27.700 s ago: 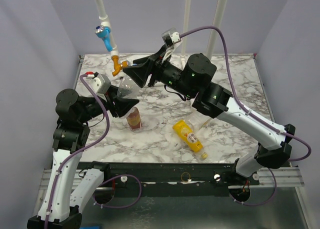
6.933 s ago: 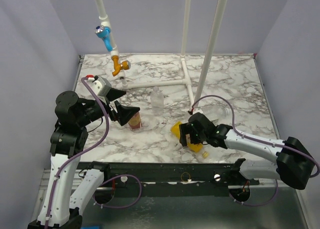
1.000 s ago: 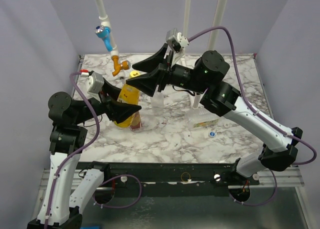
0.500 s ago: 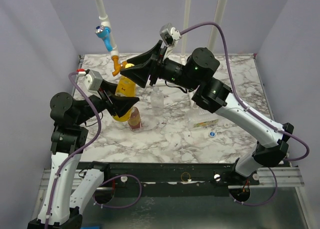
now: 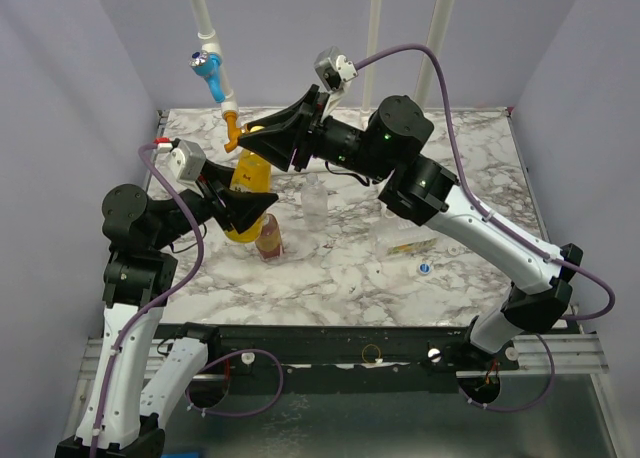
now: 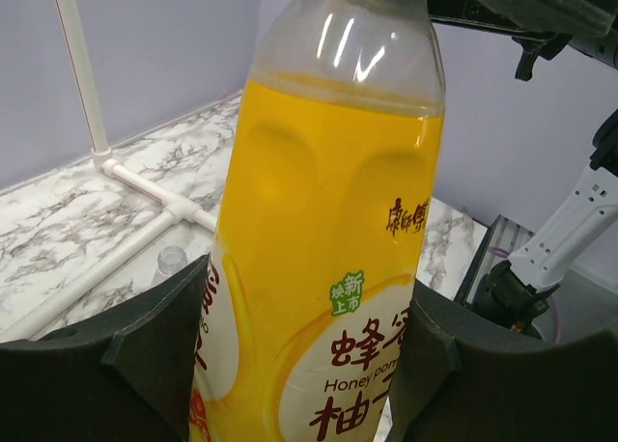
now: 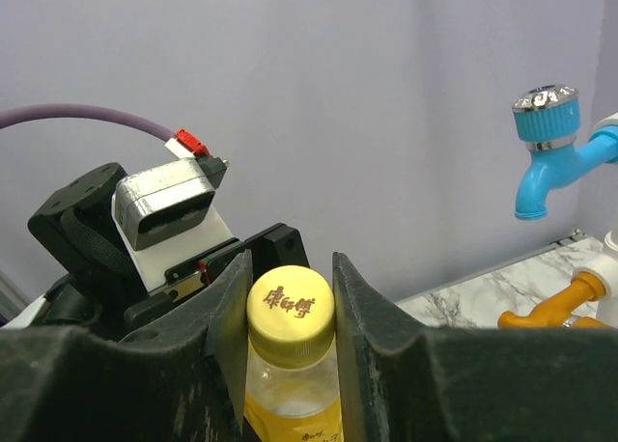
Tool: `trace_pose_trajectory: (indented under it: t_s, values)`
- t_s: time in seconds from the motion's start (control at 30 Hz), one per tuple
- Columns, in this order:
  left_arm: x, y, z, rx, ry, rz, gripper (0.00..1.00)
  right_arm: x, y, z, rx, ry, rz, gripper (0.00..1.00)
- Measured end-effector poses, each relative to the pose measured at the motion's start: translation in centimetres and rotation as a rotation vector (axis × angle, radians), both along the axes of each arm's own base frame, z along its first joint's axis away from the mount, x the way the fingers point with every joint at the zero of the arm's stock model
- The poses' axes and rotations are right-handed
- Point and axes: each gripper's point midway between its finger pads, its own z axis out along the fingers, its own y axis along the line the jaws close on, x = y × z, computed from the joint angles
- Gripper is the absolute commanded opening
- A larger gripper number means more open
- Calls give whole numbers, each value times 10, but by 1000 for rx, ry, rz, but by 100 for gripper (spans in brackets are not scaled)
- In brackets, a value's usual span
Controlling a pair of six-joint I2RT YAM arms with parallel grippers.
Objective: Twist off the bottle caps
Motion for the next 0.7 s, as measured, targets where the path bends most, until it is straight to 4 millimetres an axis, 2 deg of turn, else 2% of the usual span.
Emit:
trace_pose_trajectory:
  t_s: [0.13, 0.3, 0.43, 0.7]
  values:
    - [-1, -1, 0, -1, -2, -9, 23, 0, 0, 0, 0, -4, 0, 1]
    - [-10, -7, -2, -9, 33, -77, 23, -8, 1, 1, -3, -23, 43, 1]
    - [-26, -17, 4, -26, 73, -202, 22, -31, -2, 6, 23, -78, 146, 0]
    - [-70, -26, 25, -28, 50, -427, 8, -88, -22, 26, 82, -240, 408, 1]
